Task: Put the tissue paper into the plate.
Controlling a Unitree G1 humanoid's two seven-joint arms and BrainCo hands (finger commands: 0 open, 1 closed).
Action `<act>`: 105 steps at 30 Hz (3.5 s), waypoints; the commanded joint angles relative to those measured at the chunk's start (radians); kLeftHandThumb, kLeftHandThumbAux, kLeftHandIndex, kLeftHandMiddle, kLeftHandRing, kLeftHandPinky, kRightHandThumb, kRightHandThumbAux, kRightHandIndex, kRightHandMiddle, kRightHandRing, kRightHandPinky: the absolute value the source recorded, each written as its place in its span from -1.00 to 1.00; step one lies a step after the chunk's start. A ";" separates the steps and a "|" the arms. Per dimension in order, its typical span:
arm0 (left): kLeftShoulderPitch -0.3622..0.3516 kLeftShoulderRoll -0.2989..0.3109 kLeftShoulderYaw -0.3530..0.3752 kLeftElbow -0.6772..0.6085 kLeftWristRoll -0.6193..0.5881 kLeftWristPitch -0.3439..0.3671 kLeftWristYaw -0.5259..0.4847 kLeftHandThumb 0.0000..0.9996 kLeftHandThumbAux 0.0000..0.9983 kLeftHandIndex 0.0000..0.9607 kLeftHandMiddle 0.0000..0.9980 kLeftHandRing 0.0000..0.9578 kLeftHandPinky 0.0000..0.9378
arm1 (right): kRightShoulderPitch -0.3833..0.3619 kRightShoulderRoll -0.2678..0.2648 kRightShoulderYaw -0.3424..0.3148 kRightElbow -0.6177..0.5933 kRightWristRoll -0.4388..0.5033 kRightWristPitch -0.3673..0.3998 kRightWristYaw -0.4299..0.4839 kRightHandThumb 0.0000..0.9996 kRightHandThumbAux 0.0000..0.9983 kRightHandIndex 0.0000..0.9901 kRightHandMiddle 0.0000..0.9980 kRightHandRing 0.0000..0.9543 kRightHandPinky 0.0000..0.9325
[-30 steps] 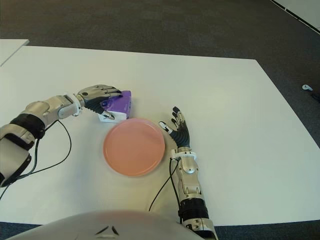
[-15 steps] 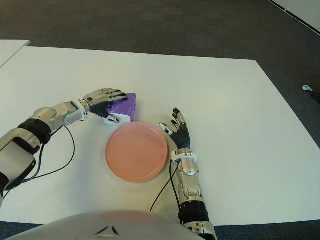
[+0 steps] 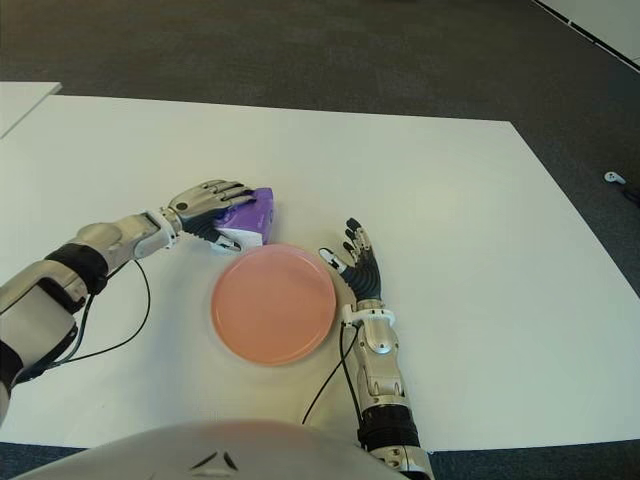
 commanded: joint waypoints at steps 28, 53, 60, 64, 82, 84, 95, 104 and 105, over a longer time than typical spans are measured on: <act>0.039 0.070 -0.170 0.040 0.177 0.117 0.061 -0.99 -0.29 -1.00 -1.00 -1.00 -1.00 | 0.044 -0.017 -0.018 0.059 0.032 0.022 0.041 -0.97 0.30 -1.00 -1.00 -1.00 -1.00; 0.008 -0.067 -0.302 0.175 0.315 0.311 0.294 -0.71 0.12 -1.00 -1.00 -1.00 -1.00 | 0.009 -0.032 -0.049 0.127 0.044 0.008 0.046 -0.97 0.39 -1.00 -1.00 -1.00 -1.00; 0.012 -0.104 -0.286 0.201 0.274 0.308 0.319 -0.52 0.24 -1.00 -0.94 -0.99 -0.88 | 0.015 -0.039 -0.050 0.115 0.044 0.009 0.052 -0.99 0.40 -1.00 -1.00 -1.00 -1.00; 0.015 -0.115 -0.257 0.199 0.236 0.290 0.326 -0.45 0.28 -0.89 -0.82 -0.86 -0.70 | 0.019 -0.040 -0.049 0.105 0.046 0.010 0.054 -1.00 0.41 -1.00 -1.00 -1.00 -1.00; 0.123 -0.266 -0.144 0.294 0.073 0.238 0.274 0.43 0.40 -0.09 0.48 0.54 0.60 | 0.044 -0.036 -0.047 0.060 0.057 0.016 0.057 -1.00 0.28 -1.00 -0.96 -1.00 -1.00; 0.123 -0.267 -0.134 0.293 0.057 0.223 0.263 0.44 0.40 -0.08 0.54 0.59 0.64 | 0.046 -0.037 -0.047 0.057 0.057 0.017 0.057 -1.00 0.27 -1.00 -0.96 -1.00 -1.00; 0.134 -0.289 -0.070 0.290 -0.033 0.185 0.150 0.44 0.41 -0.08 0.64 0.66 0.67 | 0.055 -0.043 -0.045 0.043 0.053 0.011 0.063 -1.00 0.31 -1.00 -0.99 -1.00 -1.00; 0.132 -0.293 -0.056 0.291 -0.047 0.203 0.131 0.43 0.41 -0.08 0.64 0.65 0.67 | 0.058 -0.043 -0.045 0.031 0.053 0.015 0.065 -1.00 0.31 -1.00 -0.98 -1.00 -1.00; 0.132 -0.293 -0.054 0.291 -0.050 0.203 0.130 0.43 0.41 -0.08 0.64 0.65 0.67 | 0.058 -0.043 -0.045 0.030 0.054 0.016 0.066 -1.00 0.30 -1.00 -0.98 -1.00 -1.00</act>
